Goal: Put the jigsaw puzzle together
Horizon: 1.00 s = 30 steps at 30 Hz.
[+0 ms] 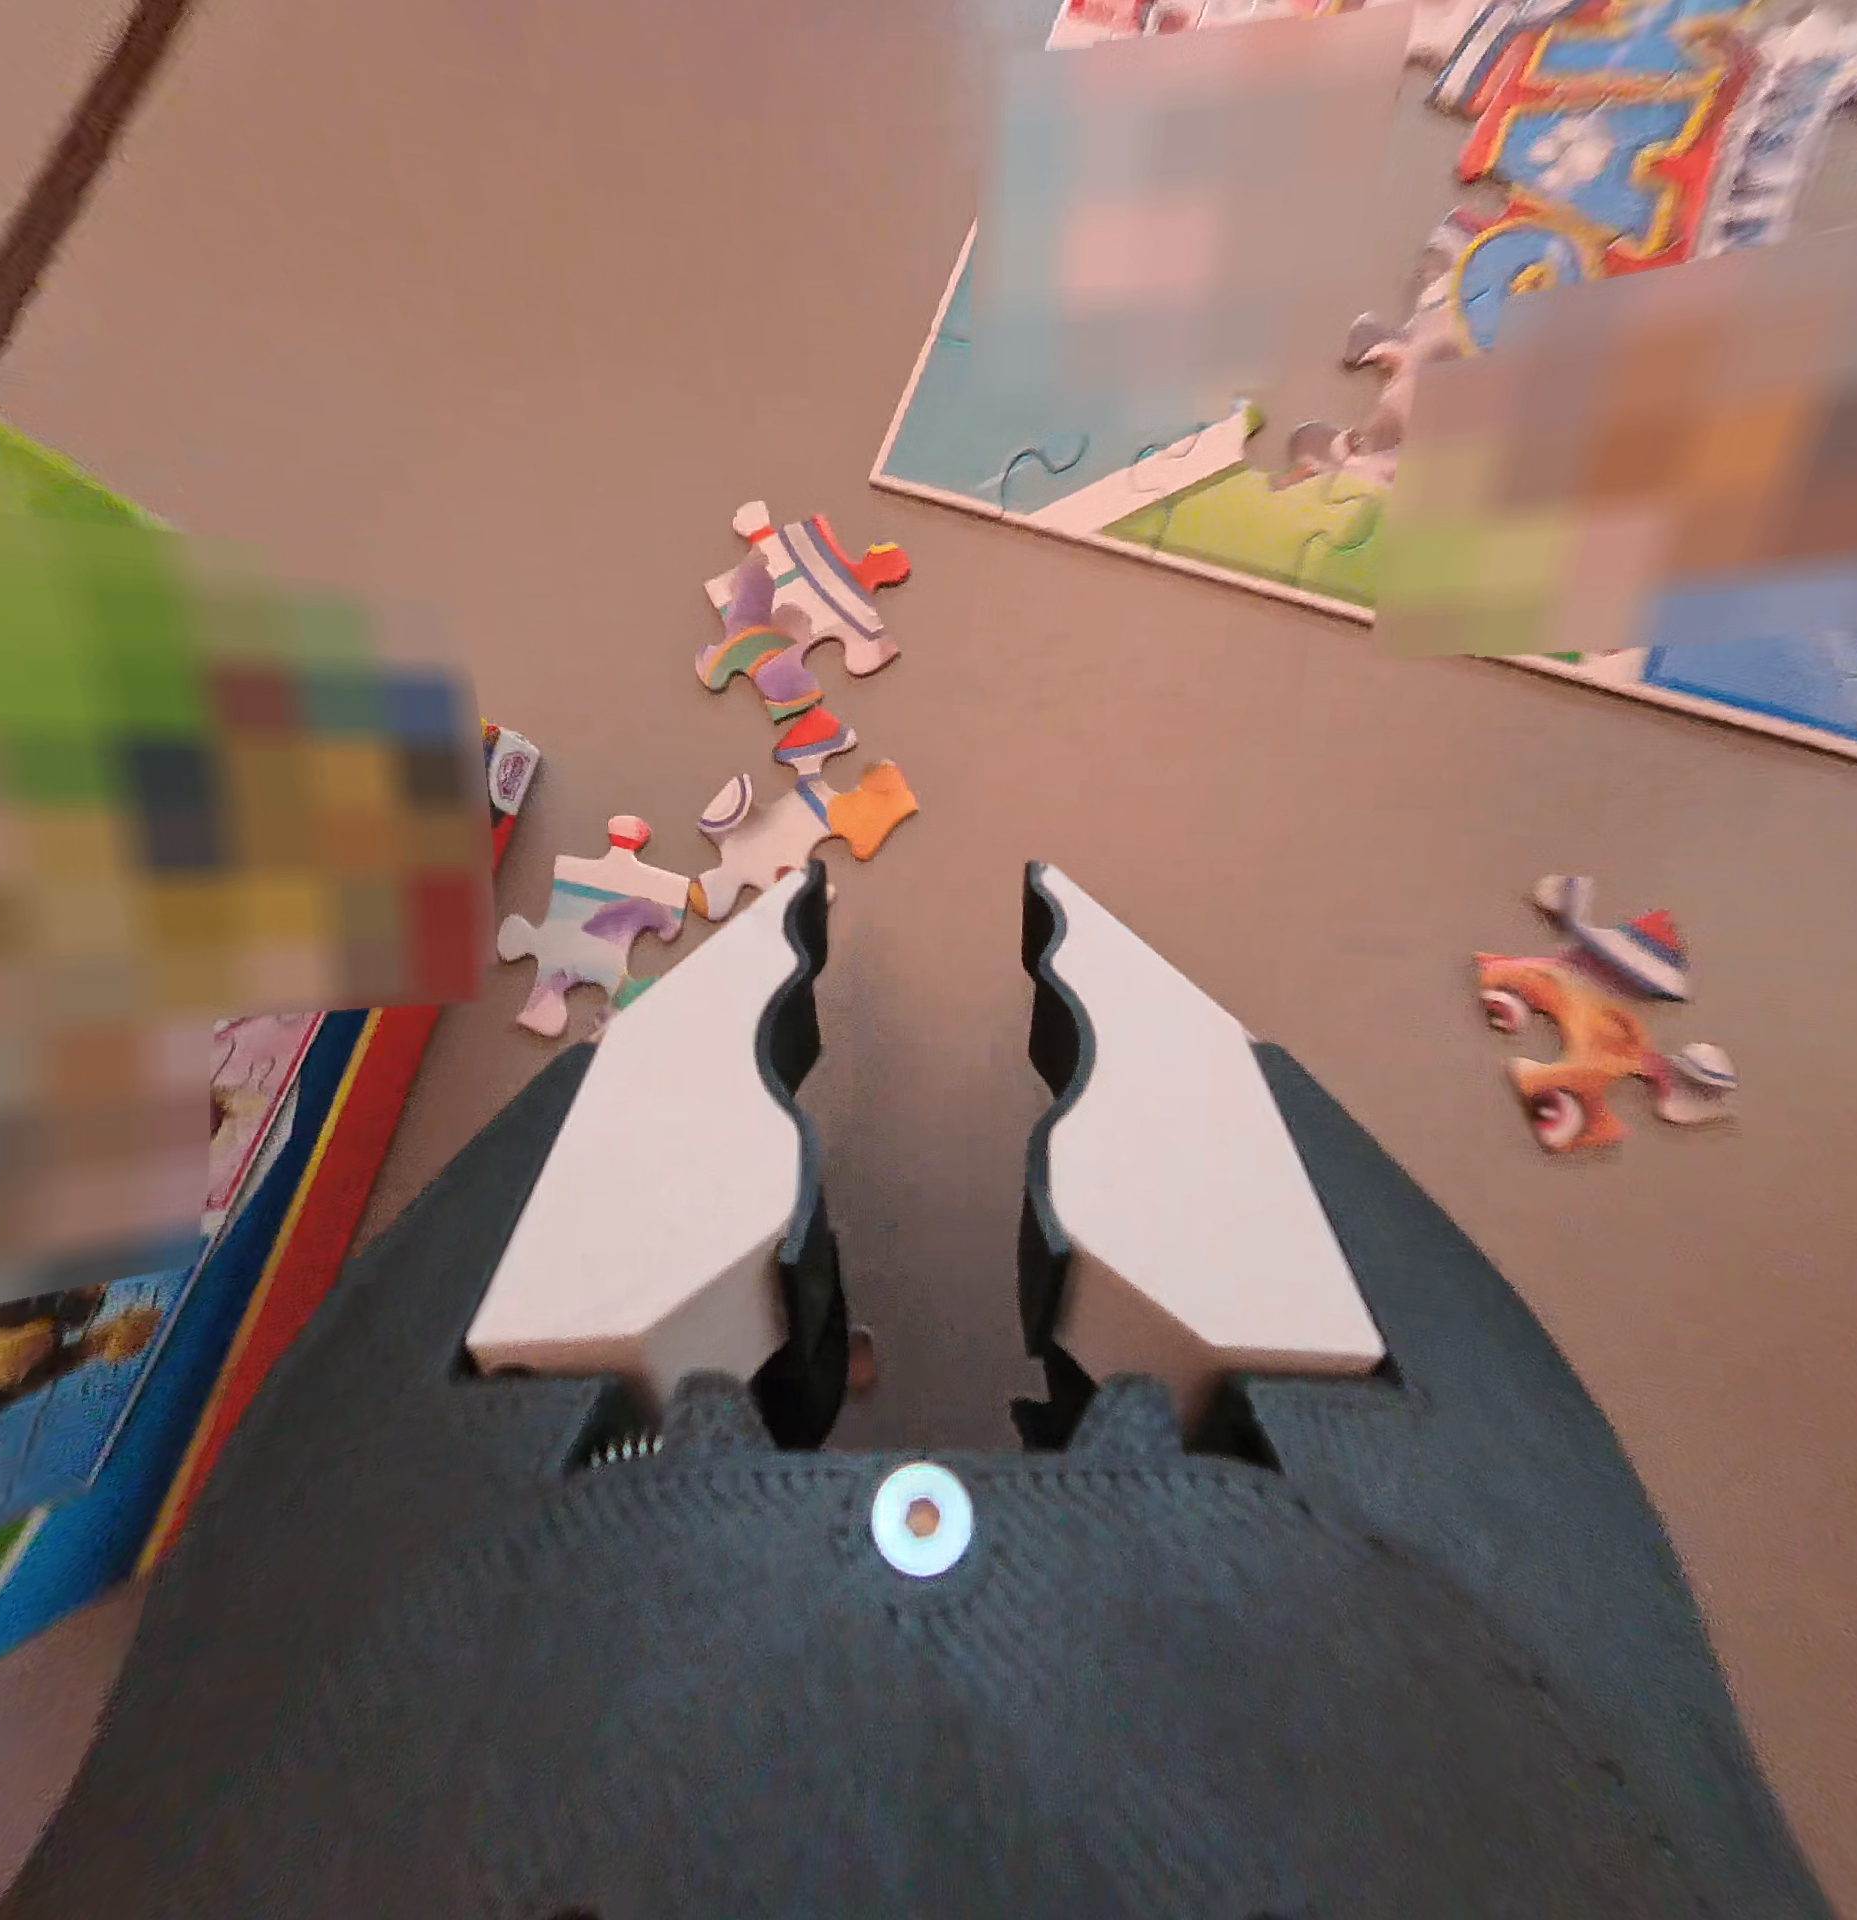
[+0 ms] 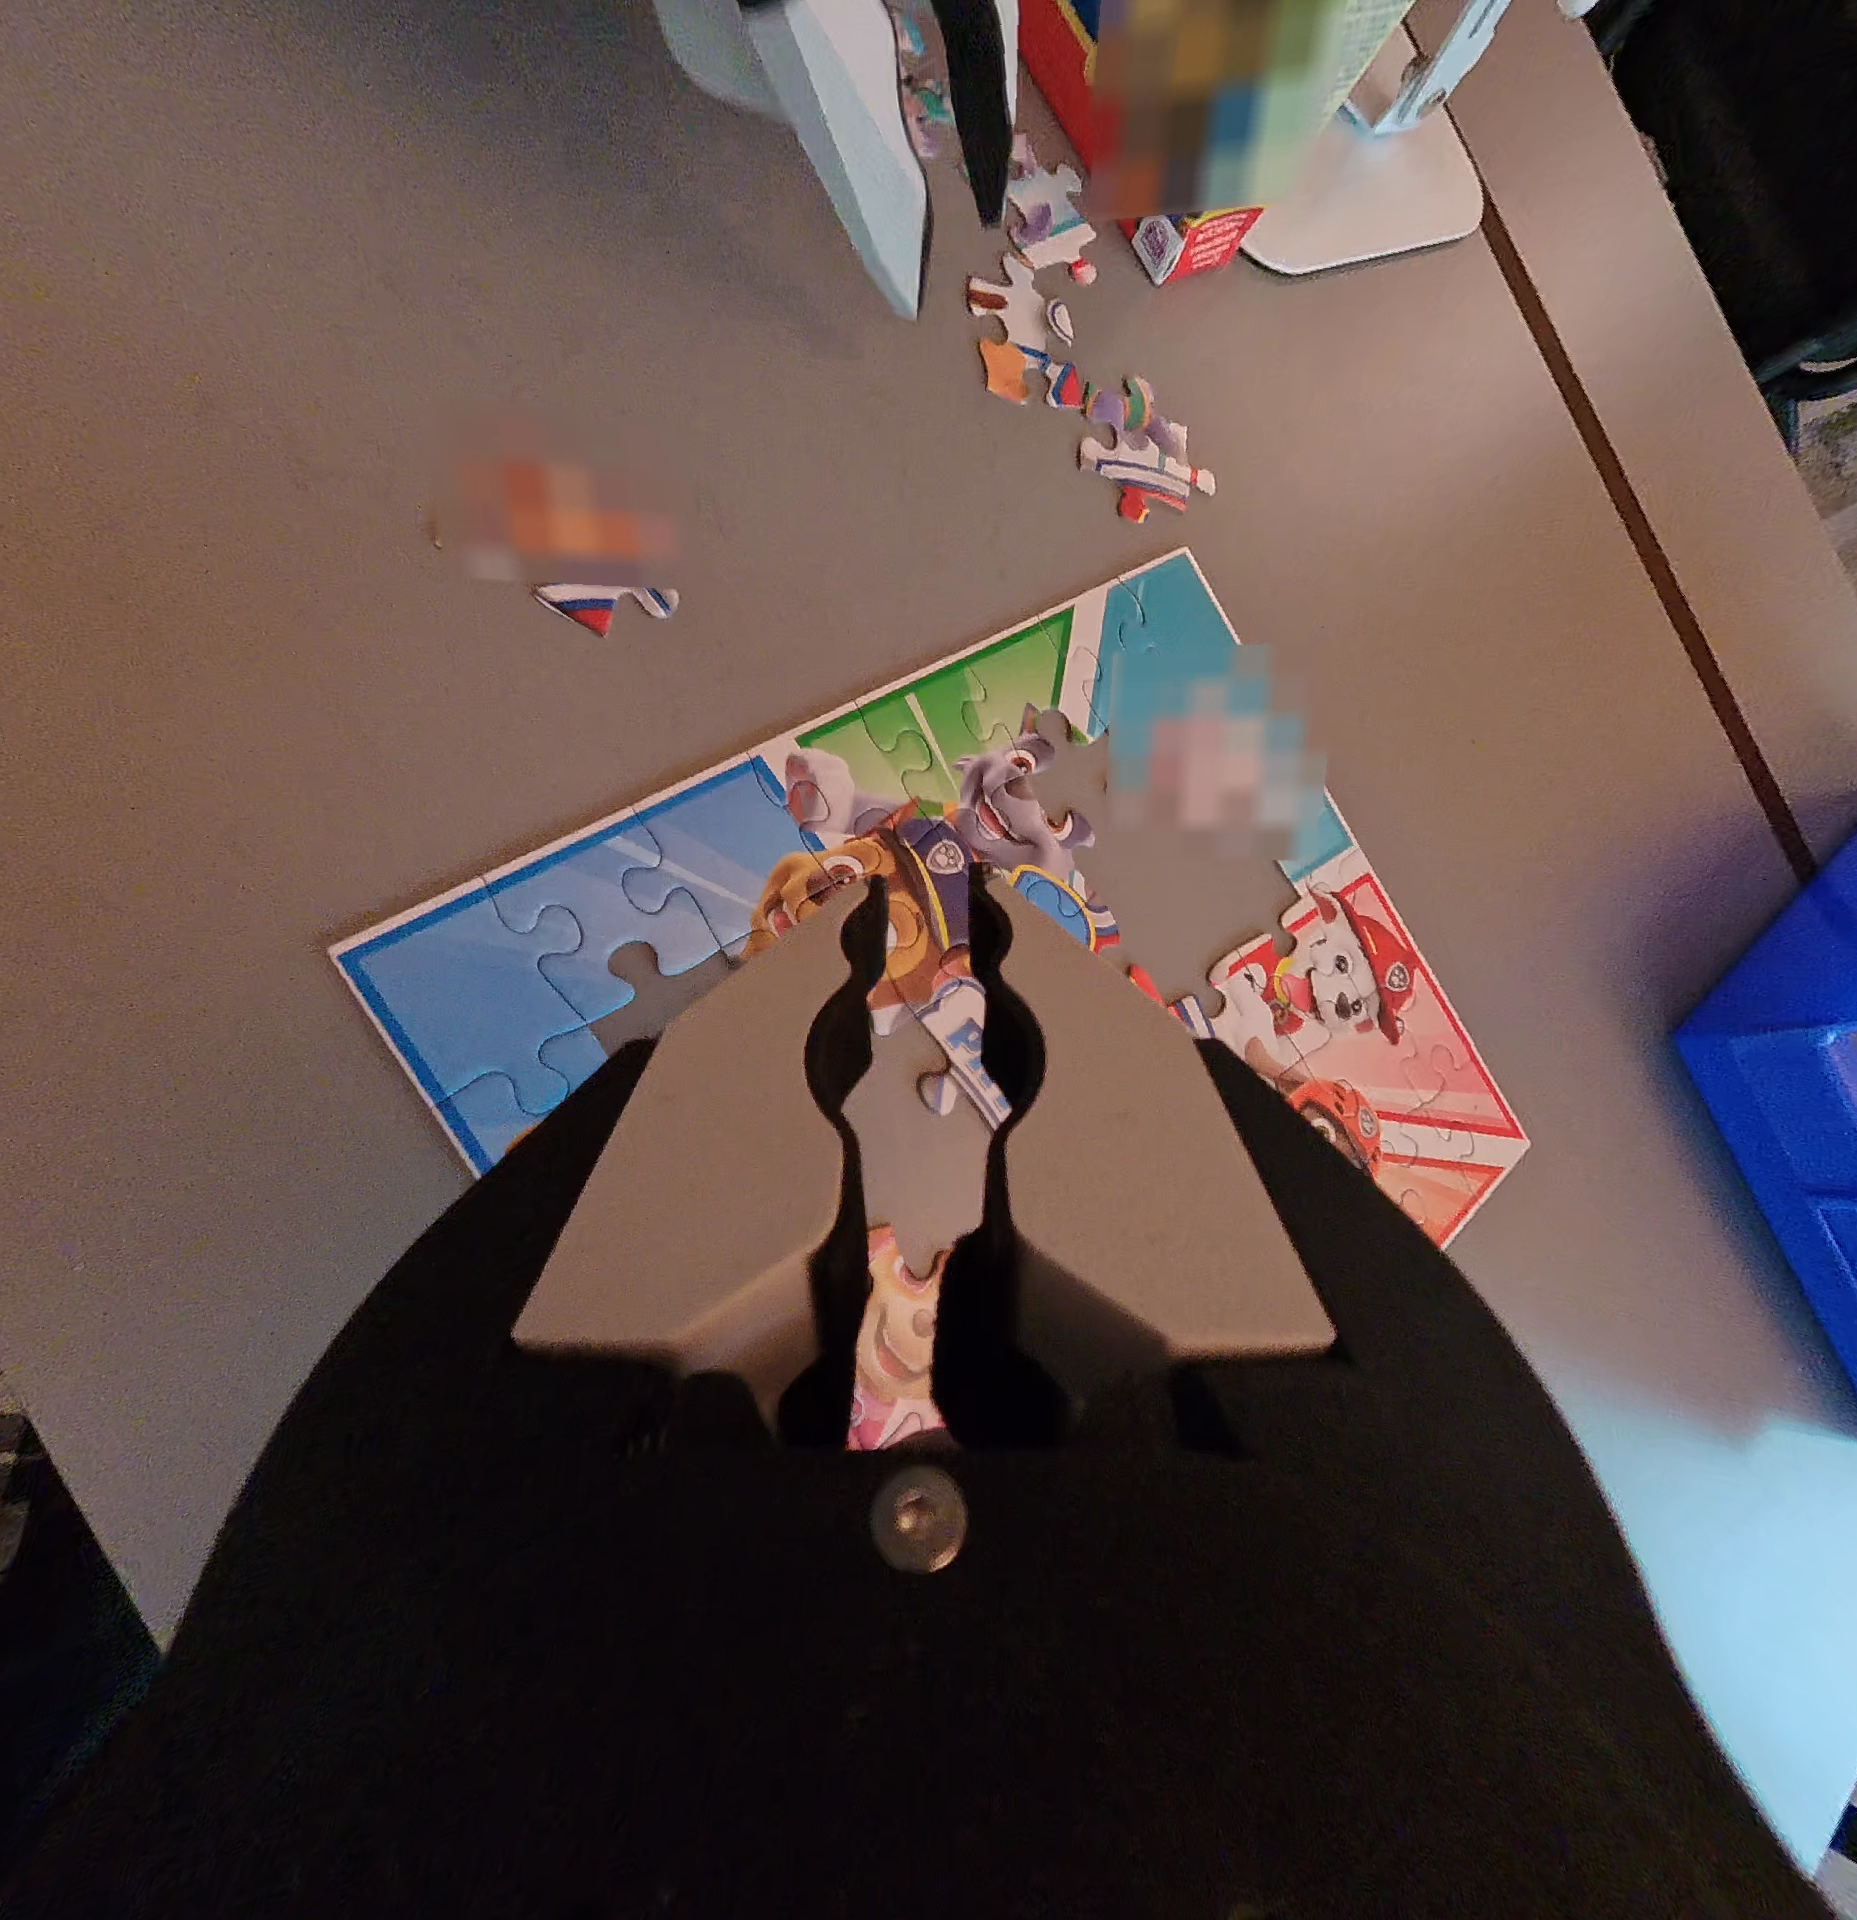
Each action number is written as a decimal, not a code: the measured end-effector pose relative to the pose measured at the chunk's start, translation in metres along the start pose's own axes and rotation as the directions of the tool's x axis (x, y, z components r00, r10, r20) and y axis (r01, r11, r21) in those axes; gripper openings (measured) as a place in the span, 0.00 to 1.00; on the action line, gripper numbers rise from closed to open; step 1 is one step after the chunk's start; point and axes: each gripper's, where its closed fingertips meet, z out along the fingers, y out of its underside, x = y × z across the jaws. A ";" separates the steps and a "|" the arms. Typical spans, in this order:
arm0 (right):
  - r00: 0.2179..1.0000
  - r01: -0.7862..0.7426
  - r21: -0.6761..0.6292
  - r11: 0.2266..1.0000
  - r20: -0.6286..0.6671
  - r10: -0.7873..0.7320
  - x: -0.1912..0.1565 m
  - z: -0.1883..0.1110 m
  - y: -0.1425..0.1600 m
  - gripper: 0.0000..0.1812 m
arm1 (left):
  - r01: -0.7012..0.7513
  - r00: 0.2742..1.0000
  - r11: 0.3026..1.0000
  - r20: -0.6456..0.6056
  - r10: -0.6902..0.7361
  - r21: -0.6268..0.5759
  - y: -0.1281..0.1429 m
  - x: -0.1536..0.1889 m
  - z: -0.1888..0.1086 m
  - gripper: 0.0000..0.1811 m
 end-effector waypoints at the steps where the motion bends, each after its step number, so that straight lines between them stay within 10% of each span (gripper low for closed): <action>1: 1.000 0.002 0.008 1.000 -0.011 -0.002 0.001 -0.001 -0.001 0.07 | -0.011 1.000 0.999 0.004 0.011 -0.040 0.003 -0.003 0.008 0.22; 22: 0.996 -0.082 0.072 0.994 0.038 0.080 -0.035 -0.034 0.019 0.08 | 0.039 0.976 0.990 -0.205 -0.067 -0.136 0.057 0.064 -0.037 0.29; 30: 0.986 -0.164 0.108 0.980 0.040 0.161 -0.043 -0.046 0.026 0.07 | -0.075 0.956 0.997 -0.287 0.069 -0.010 0.034 0.136 -0.030 0.30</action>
